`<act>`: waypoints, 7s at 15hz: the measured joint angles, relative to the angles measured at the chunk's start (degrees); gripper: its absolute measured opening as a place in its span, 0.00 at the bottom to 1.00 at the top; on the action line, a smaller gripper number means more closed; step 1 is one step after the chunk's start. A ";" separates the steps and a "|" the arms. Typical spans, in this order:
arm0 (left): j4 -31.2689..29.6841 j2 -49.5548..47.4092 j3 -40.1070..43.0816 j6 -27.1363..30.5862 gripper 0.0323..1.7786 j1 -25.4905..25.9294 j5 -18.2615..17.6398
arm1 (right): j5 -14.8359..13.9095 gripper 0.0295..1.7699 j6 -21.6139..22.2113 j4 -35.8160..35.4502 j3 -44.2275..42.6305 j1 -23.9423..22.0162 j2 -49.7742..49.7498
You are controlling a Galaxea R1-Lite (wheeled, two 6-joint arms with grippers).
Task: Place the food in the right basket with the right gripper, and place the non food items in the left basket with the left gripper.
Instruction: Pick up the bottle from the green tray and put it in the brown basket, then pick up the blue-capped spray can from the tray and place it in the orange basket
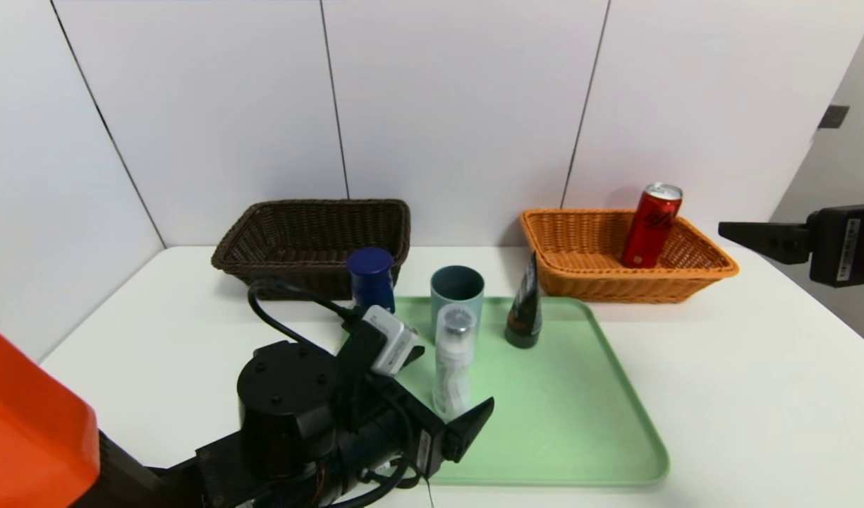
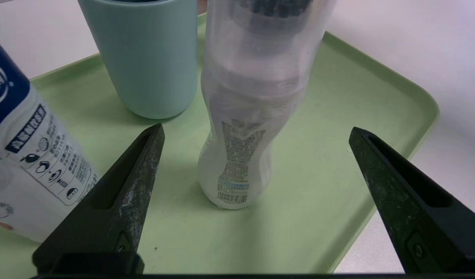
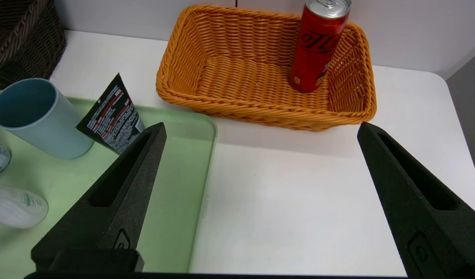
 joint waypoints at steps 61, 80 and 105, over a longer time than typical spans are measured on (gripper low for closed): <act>56.28 -9.58 -49.84 -3.35 0.29 38.57 0.00 | 1.18 0.96 0.76 -0.29 6.25 -0.60 -3.69; 42.69 13.98 -50.03 0.72 0.29 41.57 2.84 | 1.58 0.96 0.87 -0.20 6.36 -0.63 -3.50; 86.94 -44.42 -33.28 -6.01 0.93 28.23 6.06 | -8.19 0.96 16.71 7.28 -3.00 20.19 4.66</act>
